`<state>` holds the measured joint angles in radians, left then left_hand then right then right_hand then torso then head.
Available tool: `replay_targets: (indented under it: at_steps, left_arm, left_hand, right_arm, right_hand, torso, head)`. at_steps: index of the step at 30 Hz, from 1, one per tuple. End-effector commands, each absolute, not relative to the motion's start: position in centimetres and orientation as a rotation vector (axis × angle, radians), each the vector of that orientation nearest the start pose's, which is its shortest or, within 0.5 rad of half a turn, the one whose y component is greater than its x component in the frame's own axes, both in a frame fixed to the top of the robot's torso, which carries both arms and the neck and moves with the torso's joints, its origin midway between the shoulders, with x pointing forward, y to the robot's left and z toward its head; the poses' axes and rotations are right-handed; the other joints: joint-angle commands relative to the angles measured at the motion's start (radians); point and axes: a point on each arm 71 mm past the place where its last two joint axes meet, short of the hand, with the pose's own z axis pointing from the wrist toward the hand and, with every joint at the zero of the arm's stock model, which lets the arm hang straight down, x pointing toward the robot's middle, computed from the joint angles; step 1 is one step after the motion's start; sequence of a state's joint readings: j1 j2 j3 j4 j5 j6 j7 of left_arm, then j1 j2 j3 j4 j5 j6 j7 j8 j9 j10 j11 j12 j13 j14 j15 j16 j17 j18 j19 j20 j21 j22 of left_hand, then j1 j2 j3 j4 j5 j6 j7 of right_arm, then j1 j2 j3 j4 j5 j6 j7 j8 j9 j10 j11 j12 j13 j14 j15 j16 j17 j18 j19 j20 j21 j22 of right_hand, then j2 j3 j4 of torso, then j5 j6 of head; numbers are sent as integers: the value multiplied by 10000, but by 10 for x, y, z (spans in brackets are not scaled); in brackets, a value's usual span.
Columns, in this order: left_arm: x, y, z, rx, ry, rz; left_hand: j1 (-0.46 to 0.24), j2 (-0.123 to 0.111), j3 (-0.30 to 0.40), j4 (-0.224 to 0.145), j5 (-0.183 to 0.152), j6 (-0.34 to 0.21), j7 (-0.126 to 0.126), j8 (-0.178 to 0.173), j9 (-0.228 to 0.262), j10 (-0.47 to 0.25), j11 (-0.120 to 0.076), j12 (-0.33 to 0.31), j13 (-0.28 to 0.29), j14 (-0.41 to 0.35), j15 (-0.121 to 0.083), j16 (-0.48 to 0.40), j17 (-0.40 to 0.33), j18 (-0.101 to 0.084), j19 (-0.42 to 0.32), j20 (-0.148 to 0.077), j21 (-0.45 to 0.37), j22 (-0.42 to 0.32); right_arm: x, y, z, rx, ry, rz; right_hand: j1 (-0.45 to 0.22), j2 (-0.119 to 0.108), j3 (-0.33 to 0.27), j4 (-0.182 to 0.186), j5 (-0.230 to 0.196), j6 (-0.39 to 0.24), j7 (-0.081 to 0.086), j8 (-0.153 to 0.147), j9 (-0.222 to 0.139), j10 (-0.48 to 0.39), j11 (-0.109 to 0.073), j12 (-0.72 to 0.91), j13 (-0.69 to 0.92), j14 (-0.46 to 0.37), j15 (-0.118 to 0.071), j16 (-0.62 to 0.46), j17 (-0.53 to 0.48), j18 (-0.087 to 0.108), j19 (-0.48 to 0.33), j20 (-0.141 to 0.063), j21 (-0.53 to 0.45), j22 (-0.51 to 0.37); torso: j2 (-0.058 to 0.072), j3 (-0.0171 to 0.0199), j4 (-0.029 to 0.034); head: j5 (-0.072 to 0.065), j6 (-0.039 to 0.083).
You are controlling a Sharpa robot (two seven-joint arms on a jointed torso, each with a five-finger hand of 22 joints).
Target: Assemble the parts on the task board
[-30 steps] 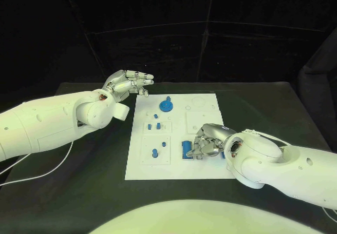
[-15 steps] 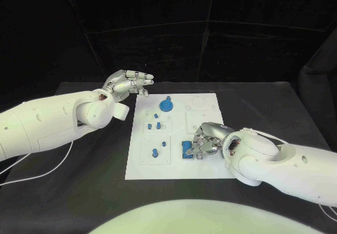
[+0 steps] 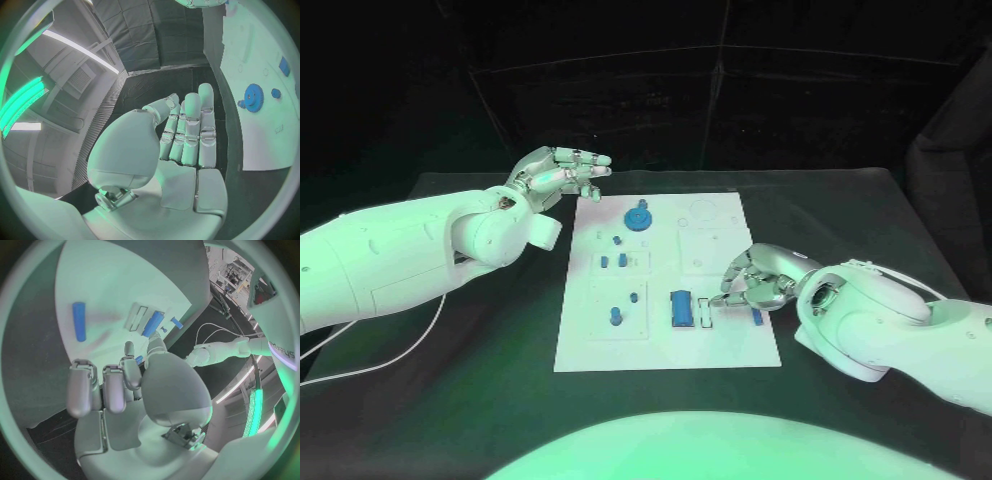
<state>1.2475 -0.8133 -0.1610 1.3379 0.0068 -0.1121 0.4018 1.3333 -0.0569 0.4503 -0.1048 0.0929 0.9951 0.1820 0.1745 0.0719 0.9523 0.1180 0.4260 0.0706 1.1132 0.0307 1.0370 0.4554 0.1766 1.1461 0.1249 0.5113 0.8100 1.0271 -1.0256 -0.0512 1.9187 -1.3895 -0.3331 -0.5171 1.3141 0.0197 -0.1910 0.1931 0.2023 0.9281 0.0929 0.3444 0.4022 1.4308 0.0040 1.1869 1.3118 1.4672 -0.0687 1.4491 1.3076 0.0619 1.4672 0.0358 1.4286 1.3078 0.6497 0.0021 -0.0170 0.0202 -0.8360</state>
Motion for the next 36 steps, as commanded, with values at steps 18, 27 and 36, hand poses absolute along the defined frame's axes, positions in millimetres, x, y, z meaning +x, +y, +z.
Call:
replay_targets:
  at_steps: [18, 27, 36]
  left_arm:
    - [510, 241, -205, -10803, 15187, -15564]
    - [510, 241, -206, -10811, 15196, -15564]
    - [510, 242, -207, -10824, 15210, -15555]
  left_hand:
    - [-93, 29, 21, -31, 41, -79, 12, 42, -17, -88, -9, 42, -12, -70, -10, -56, -11, 56, -95, 0, -61, -12]
    - [-100, 47, 33, -33, 45, -89, 13, 56, -18, -103, -7, 52, -16, -86, -6, -56, -27, 56, -104, 4, -75, -24]
    - [-100, 47, 33, -33, 45, -89, 13, 56, -18, -103, -7, 52, -16, -86, -6, -56, -27, 56, -104, 4, -75, -24]
  right_arm:
    - [384, -253, -236, 1036, 20218, 3477]
    - [386, -246, -244, 571, 20600, 3105]
    - [385, -242, -249, 153, 20958, 2754]
  right_hand:
    - [-1, 164, -535, 135, 157, 770, -81, -512, -419, 29, 7, -135, -11, 569, 48, -46, 125, -80, -5, 108, 36, 109]
    - [-41, 99, -631, 174, 121, 821, -97, -527, -431, 24, -7, -155, -17, 569, 35, -48, 127, -77, -10, 94, 29, 100]
    - [-40, 71, -674, 184, 110, 883, -116, -514, -427, 22, -19, -162, -17, 568, 26, -52, 125, -77, -12, 86, 27, 98]
  torso:
    - [8, 11, -12]
    - [8, 11, -30]
    - [14, 10, -17]
  head:
    - [-269, 47]
    - [-246, 29]
    - [-280, 5]
